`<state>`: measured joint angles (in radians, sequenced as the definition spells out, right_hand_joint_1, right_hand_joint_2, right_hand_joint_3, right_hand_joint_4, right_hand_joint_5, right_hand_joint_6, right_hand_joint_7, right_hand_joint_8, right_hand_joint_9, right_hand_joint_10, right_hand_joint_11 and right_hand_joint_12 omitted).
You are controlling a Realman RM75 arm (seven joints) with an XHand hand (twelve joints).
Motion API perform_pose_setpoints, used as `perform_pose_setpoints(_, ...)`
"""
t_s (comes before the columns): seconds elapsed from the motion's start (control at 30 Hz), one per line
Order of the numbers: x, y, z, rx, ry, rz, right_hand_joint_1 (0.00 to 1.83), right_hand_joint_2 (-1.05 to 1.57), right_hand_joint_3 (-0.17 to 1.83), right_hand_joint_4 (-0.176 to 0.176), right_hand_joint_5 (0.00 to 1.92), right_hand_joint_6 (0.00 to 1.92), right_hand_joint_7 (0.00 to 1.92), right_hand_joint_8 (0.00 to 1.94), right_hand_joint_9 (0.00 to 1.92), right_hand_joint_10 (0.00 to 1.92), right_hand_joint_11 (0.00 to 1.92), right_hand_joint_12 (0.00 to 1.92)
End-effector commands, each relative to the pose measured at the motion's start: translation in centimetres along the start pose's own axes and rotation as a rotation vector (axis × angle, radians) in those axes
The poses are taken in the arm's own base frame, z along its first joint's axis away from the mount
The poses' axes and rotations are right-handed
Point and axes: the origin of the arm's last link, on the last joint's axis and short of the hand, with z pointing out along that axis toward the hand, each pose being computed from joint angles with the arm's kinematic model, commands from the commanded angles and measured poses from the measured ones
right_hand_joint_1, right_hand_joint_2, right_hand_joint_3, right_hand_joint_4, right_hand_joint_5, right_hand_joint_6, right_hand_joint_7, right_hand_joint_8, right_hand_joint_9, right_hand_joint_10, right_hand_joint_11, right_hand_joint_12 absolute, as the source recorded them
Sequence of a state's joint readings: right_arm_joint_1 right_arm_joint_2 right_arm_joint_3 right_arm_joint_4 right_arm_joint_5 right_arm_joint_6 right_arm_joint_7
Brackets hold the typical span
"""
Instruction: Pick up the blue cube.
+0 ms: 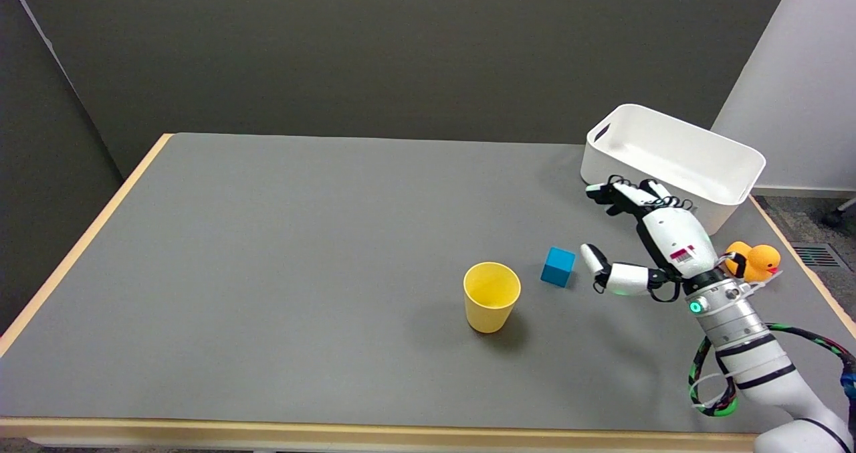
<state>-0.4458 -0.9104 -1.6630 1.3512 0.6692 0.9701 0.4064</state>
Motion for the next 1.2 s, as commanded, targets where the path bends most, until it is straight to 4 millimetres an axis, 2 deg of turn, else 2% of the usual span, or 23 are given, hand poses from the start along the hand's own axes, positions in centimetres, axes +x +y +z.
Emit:
perform_pose_setpoints(0.03, -2.1, -1.5, 1.5, -0.029, -0.153, 0.056, 0.62, 0.63, 0.87, -0.034, 0.32, 0.56, 0.37, 0.48, 0.34, 1.01, 0.07, 1.92)
perform_pose_setpoints(0.37, -3.4, -0.3, 1.0, -0.074, -0.234, 0.038, 0.64, 0.62, 0.88, -0.044, 0.29, 0.52, 0.35, 0.45, 0.33, 0.99, 0.02, 1.92)
perform_pose_setpoints(0.43, -3.5, -0.2, 0.6, -0.081, -0.248, 0.036, 0.63, 0.6, 0.93, -0.051, 0.28, 0.55, 0.33, 0.51, 0.36, 0.94, 0.0, 1.92)
perform_pose_setpoints(0.73, -3.4, 0.6, 0.3, -0.092, -0.265, 0.021, 0.66, 0.6, 0.94, -0.064, 0.28, 0.57, 0.36, 0.53, 0.41, 0.97, 0.0, 1.92)
perform_pose_setpoints(1.2, -3.3, 0.4, 0.6, -0.078, -0.264, 0.019, 0.66, 0.61, 0.94, -0.059, 0.29, 0.58, 0.37, 0.53, 0.4, 0.97, 0.0, 1.92)
